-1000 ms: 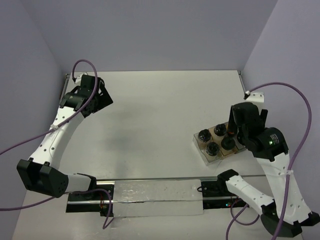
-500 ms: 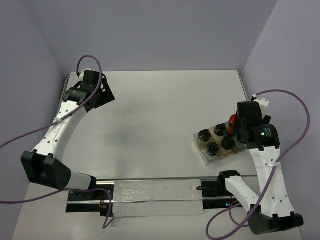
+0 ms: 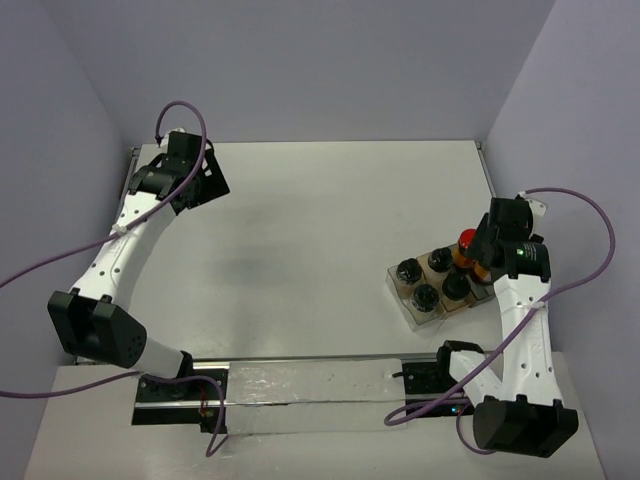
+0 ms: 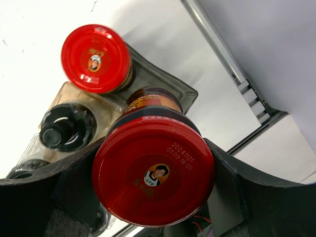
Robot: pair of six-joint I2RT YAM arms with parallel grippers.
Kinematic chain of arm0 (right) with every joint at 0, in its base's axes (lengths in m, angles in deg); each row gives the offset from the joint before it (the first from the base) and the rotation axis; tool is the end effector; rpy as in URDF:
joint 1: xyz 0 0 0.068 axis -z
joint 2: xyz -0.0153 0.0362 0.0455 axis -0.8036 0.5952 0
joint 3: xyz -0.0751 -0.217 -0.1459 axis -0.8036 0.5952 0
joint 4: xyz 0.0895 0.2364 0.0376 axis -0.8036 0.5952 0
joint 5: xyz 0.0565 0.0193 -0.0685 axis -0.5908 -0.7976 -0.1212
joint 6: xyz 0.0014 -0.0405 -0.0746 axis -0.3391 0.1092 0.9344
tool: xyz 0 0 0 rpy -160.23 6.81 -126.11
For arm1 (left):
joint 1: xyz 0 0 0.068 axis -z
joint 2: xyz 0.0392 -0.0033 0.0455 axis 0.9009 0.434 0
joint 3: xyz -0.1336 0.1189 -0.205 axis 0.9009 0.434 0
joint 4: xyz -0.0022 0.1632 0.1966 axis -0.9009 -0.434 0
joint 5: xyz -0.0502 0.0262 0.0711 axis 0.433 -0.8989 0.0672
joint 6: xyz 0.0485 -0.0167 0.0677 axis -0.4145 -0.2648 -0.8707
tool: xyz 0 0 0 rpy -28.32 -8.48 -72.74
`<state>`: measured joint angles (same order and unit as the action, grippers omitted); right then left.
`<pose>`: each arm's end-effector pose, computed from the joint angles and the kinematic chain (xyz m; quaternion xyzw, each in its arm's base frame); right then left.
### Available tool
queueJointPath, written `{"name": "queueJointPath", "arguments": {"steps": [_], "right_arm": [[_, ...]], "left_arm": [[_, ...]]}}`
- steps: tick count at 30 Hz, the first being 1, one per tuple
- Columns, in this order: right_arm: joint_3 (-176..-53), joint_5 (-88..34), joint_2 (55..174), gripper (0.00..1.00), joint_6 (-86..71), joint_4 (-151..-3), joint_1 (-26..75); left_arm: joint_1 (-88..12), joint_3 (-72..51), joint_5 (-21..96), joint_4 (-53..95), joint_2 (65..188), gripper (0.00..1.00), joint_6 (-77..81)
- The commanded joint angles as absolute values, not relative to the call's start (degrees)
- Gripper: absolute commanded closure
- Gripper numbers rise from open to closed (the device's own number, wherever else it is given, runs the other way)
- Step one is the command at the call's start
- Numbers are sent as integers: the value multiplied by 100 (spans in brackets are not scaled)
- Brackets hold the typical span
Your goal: Organize the condiment bottles
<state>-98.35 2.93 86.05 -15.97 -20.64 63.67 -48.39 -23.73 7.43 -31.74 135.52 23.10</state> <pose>0.1726 -0.0604 0.3010 0.2705 0.8836 -0.1688 0.3428 0.3195 -0.0620 0.3306 -0.1992 0.9024 0.0225 0.3815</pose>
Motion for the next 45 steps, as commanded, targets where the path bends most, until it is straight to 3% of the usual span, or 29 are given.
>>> {"name": "queueJointPath", "arguments": {"steps": [1,28,34,41,45], "right_arm": [[-9774,473,8494,81,-1591,-2867,6625],[-9218,222,9280,80,-1591,-3312,7123],[-8879,106,9315,74,-1591,-3453,7131],[-8750,114,9381,51,-1591,-3563,7137],[-8792,64,9357,18,-1591,-3532,7140]], "left_arm": [[-4903,-2668,797,-3003,13678,0,2226],[-5255,-3192,1153,-2907,14381,0,2213],[-5285,-3235,1279,-2907,14485,1,2206],[-5312,-3144,1300,-2863,14415,0,2195],[-5321,-3128,1311,-2859,14386,1,2195]]}}
